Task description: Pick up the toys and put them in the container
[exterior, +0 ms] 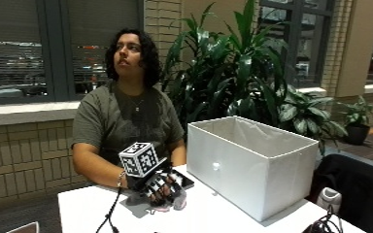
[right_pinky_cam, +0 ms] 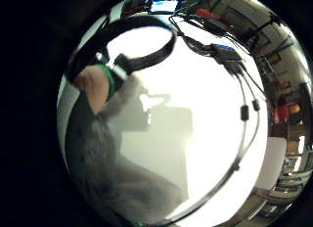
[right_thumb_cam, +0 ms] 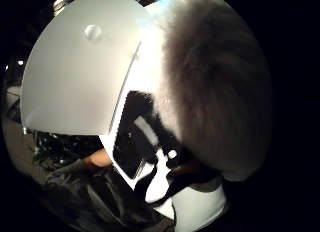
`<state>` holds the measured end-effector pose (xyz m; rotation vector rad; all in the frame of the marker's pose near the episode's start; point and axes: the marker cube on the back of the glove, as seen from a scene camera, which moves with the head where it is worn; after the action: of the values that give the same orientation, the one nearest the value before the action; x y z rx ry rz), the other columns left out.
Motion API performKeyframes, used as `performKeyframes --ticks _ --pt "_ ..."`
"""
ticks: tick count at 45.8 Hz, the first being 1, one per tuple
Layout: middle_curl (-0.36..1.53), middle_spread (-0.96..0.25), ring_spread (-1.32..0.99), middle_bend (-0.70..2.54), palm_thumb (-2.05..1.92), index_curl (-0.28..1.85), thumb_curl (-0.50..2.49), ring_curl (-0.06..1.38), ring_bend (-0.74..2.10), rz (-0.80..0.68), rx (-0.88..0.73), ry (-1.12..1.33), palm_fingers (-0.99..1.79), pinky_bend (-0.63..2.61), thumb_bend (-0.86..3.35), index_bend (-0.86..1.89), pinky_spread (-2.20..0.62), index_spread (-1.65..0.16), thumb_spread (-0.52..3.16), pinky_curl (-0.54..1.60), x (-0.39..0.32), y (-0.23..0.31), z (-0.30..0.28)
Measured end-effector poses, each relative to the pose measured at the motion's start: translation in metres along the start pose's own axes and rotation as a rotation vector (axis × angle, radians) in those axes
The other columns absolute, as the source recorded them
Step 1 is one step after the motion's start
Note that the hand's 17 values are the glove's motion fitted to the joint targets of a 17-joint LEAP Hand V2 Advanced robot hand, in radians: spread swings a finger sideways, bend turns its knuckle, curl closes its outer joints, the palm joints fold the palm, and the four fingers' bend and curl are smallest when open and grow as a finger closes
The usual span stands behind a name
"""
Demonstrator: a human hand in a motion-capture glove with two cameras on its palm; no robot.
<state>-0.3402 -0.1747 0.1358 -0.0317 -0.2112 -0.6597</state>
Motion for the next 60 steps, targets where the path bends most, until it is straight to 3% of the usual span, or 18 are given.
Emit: performKeyframes --ticks 5,13,21,28,33,44,49,53,55,60 --pt "0.38 -0.22 -0.31 0.64 0.02 0.01 0.18 0.36 1.25 -0.035 0.11 0.073 1.0 0.98 0.01 -0.01 -0.28 -0.34 1.26 0.32 0.0 -0.007 -0.002" --pt "0.53 -0.27 -0.31 0.98 0.05 0.0 0.2 0.49 1.44 -0.075 0.191 -0.046 1.23 0.98 0.05 0.13 -0.36 -0.33 1.48 0.39 -0.03 -0.014 -0.072" --pt "0.58 -0.27 -0.3 1.09 0.06 0.02 0.22 0.52 1.46 -0.266 0.331 -0.226 1.22 0.97 0.06 0.19 -0.39 -0.32 1.58 0.4 -0.128 -0.041 -0.186" --pt "0.59 -0.27 -0.3 1.11 0.06 0.04 0.24 0.52 1.47 -0.444 0.297 -0.287 1.22 0.97 0.07 0.2 -0.4 -0.32 1.59 0.41 -0.214 -0.101 -0.234" --pt "0.59 -0.27 -0.3 1.11 0.05 0.05 0.25 0.52 1.47 -0.477 0.278 -0.301 1.22 0.97 0.07 0.21 -0.4 -0.32 1.59 0.42 -0.26 -0.139 -0.24" --pt "0.6 -0.27 -0.3 1.11 0.03 0.09 0.26 0.53 1.48 -0.544 0.313 0.033 1.21 0.97 0.06 0.2 -0.41 -0.32 1.58 0.43 -0.311 -0.199 -0.22" --pt "0.6 -0.27 -0.29 1.11 0.01 0.1 0.26 0.53 1.47 -0.408 0.287 -0.054 1.19 0.97 0.05 0.19 -0.41 -0.32 1.58 0.43 -0.331 -0.208 -0.221" --pt "0.59 -0.27 -0.3 1.1 -0.03 0.11 0.26 0.52 1.46 -0.551 0.255 0.01 1.17 0.96 0.02 0.19 -0.42 -0.33 1.56 0.43 -0.327 -0.208 -0.213" --pt "0.58 -0.27 -0.3 1.06 -0.05 0.11 0.25 0.51 1.44 -0.574 0.235 0.046 1.13 0.96 -0.01 0.17 -0.42 -0.33 1.53 0.43 -0.32 -0.209 -0.21" --pt "0.52 -0.28 -0.3 0.8 -0.14 0.13 0.22 0.5 1.33 -0.524 0.199 -0.057 0.69 0.99 -0.1 0.17 -0.37 -0.33 1.24 0.45 -0.321 -0.201 -0.213"
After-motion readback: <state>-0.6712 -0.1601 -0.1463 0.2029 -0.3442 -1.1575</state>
